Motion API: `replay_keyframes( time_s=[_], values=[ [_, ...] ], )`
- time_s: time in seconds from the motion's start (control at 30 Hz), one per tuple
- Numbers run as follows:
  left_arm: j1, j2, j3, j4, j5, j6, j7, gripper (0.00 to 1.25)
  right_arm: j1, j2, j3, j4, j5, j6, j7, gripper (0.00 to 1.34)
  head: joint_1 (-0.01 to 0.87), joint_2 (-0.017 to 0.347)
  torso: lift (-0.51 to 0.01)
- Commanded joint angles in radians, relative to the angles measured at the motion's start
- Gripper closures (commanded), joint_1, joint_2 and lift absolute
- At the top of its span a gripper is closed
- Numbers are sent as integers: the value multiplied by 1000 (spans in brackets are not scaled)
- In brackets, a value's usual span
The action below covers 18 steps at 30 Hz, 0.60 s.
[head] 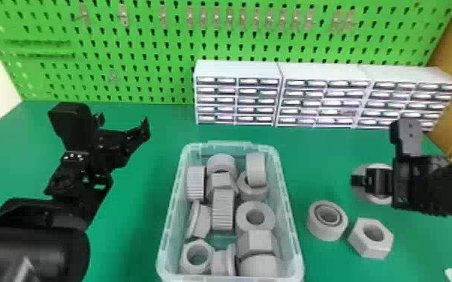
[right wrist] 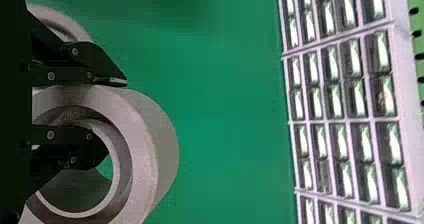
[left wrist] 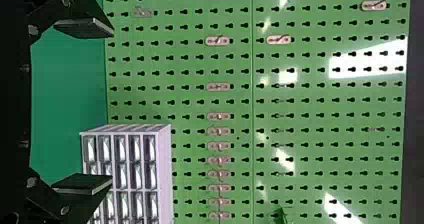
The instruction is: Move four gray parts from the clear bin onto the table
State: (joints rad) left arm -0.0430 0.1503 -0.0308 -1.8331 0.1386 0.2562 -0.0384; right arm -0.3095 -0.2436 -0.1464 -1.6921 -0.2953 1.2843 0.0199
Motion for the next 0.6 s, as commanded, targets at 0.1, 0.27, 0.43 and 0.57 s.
replay_keyframes(
  time_s=[0.1,0.27,0.43,0.57],
  values=[
    [0,0,-1,0,4,0,0,239,7,-20,-1,58,1,-45,0,1055,678,34,-50],
    [0,0,-6,2,4,0,-1,239,17,-23,1,94,12,-85,0,1055,678,34,-50],
    [0,0,-8,3,4,0,-1,239,24,-25,2,131,12,-122,3,1055,678,34,-50],
    [-1,0,-8,3,4,0,-1,239,23,-28,14,164,12,-149,21,1053,678,34,-50]
  ],
)
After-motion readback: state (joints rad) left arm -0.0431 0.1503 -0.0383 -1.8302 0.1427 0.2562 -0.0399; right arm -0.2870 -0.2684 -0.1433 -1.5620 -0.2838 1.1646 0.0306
